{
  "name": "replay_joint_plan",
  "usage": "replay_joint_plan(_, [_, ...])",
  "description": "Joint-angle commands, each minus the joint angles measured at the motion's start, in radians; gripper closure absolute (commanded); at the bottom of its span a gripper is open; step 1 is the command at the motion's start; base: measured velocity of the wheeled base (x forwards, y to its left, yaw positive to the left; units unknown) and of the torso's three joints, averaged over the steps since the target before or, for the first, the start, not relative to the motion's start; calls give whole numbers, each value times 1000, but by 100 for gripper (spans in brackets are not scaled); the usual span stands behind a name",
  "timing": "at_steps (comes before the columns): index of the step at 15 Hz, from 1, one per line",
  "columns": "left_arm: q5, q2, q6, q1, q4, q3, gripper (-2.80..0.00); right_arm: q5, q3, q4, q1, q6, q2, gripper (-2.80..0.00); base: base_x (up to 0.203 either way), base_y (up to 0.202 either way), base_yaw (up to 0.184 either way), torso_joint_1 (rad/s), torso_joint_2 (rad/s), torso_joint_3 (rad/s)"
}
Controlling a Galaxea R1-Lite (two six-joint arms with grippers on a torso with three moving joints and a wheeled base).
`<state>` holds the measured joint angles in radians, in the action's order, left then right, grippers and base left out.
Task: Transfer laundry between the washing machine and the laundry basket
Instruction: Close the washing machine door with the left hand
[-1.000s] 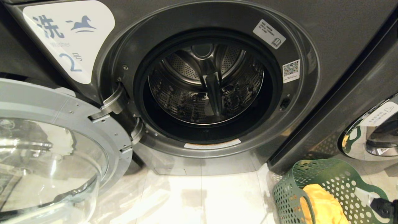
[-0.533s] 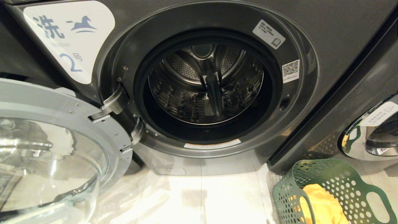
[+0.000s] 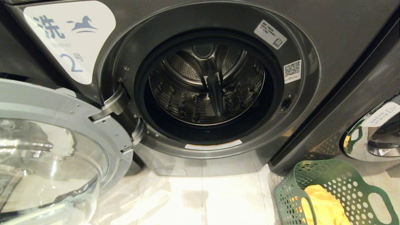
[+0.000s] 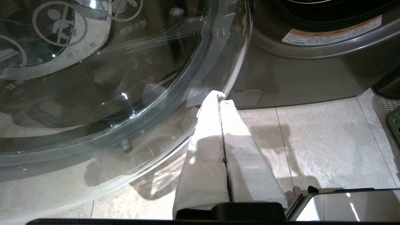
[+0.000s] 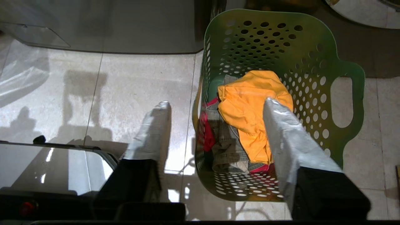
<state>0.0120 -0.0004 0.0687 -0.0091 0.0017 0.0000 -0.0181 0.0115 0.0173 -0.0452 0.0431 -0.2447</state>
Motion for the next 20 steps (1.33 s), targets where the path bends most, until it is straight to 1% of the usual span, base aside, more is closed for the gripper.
replay_joint_plan(1, [0, -2, 0, 0, 0, 0, 0, 1, -4, 1, 3, 4, 19, 0, 0, 0, 0, 0, 0, 0])
replay_joint_plan(2, [0, -3, 0, 1, 0, 0, 0, 2, -3, 2, 12, 9, 52, 0, 0, 0, 0, 0, 0, 0])
replay_joint_plan(5, [0, -1, 0, 0, 0, 0, 0, 9, 1, 14, 35, 31, 237, 0, 0, 0, 0, 0, 0, 0])
replay_joint_plan(6, [0, -1, 0, 0, 0, 0, 0, 8, -2, 1, 40, 32, 251, 0, 0, 0, 0, 0, 0, 0])
replay_joint_plan(13, [0, -3, 0, 0, 0, 0, 0, 9, -7, -13, 44, 27, 245, 0, 0, 0, 0, 0, 0, 0])
replay_joint_plan(17, [0, -2, 2, 0, 0, 0, 0, 14, -5, -11, 44, 43, 245, 0, 0, 0, 0, 0, 0, 0])
replay_joint_plan(20, [2, -1, 0, 0, 1, 0, 0, 9, -7, -13, 44, 30, 245, 0, 0, 0, 0, 0, 0, 0])
